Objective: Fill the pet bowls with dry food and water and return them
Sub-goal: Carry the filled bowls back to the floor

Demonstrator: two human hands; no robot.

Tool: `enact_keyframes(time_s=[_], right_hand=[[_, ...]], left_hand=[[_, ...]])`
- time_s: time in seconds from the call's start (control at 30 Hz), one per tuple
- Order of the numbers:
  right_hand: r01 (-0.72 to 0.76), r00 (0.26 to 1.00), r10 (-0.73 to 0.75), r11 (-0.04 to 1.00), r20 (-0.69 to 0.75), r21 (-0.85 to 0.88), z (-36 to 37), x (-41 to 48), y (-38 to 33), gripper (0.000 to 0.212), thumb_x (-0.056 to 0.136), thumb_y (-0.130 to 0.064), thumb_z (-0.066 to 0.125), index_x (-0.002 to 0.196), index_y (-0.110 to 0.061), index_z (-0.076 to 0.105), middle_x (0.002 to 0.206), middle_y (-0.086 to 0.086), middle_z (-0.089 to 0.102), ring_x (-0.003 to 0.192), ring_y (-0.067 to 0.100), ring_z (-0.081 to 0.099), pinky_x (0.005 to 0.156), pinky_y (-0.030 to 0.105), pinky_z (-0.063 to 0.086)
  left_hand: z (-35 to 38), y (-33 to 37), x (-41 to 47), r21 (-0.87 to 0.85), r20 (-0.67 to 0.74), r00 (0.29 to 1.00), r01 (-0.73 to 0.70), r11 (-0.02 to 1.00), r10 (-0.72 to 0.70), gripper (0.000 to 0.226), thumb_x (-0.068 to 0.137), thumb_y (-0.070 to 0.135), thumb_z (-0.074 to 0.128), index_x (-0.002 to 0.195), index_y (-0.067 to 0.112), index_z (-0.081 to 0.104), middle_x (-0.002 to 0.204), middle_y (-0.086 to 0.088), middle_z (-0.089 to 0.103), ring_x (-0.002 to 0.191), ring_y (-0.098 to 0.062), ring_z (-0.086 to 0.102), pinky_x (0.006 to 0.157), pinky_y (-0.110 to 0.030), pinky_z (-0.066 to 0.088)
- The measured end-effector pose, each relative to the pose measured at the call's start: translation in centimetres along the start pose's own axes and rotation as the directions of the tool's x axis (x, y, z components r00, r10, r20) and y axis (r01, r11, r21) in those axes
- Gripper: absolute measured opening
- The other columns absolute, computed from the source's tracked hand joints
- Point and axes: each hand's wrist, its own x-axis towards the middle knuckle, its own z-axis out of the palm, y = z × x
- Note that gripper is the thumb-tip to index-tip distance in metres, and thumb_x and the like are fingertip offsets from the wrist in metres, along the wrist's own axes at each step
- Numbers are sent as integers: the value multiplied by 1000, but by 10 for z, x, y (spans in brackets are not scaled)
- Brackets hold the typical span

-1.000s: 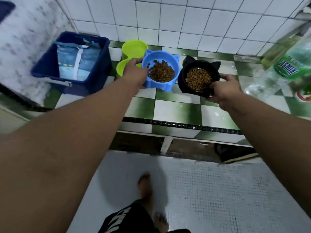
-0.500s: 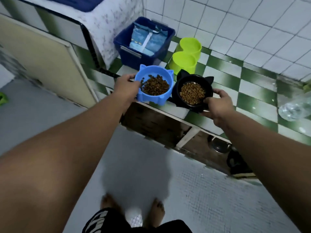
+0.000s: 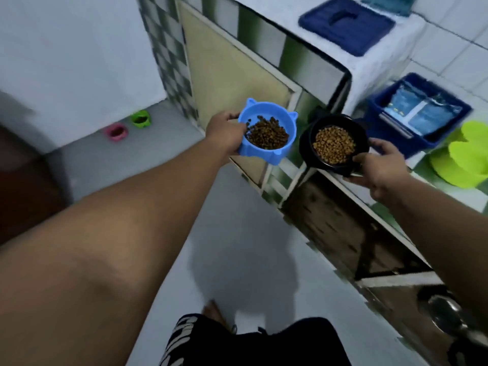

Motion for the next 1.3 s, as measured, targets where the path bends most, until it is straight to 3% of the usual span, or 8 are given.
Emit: enact_keyframes(time_s=[0.2,0.3,0.5,0.7,0.9,1.03,1.13,1.3], right_hand=[[38,984,-26,997,175,-63,140,-5,-28,48,91,6,56,128,-22,51,121,15,60,97,36,67,56,42,62],[41,959,-4,991,283,-126,209,-3,-38,46,93,6,54,128,-23,48,119,16,60,97,33,68,64,43,62],[66,888,34,977,458,-201,350,29,-43,47,90,10,52,123,-24,48,126,19,56,107,41,64,77,52,59],[109,809,66,960,584,-260,498,63,-56,57,88,7,54,135,-24,48,129,18,57,106,39,65,70,47,61],[121,753,122,940,647,-318,627,85,-58,52,90,10,51,125,-29,47,130,15,55,109,36,63,69,45,61],[143,760,132,921,636,-362,704,113,-46,55,91,9,51,133,-25,45,126,12,50,107,36,61,72,46,61],[110,764,164,920,624,-376,758,140,-27,56,91,10,49,134,-25,43,133,11,47,111,35,59,73,45,61],[135,787,173,888,592,-439,851,203,36,50,94,6,48,131,-26,45,135,11,48,112,33,59,73,45,61]], left_hand=[[-115,-5,45,-88,-164,986,20,996,-34,33,92,5,58,117,26,59,105,-10,70,81,-26,74,60,-40,63],[-166,-17,66,-167,-280,957,32,986,-79,31,92,3,57,113,26,59,105,-10,70,81,-27,74,61,-42,64],[-253,-48,122,-248,-482,858,59,967,-176,28,91,4,57,110,25,60,97,-8,71,81,-30,75,70,-53,64],[-333,-80,189,-308,-657,703,80,948,-273,24,81,14,60,97,32,59,101,-12,73,82,-31,75,69,-54,64],[-408,-103,264,-383,-718,596,93,919,-359,22,84,12,64,93,30,56,99,-12,72,81,-30,74,66,-53,64],[-459,-136,345,-391,-720,565,151,908,-404,33,70,24,67,101,31,58,107,-6,70,89,-30,73,78,-51,63],[-493,-176,418,-382,-716,563,179,907,-413,46,70,29,70,115,28,63,111,-3,70,90,-26,73,79,-48,63],[-507,-224,510,-423,-689,568,188,886,-450,39,70,26,66,108,27,71,101,-5,75,83,-26,76,73,-48,64]])
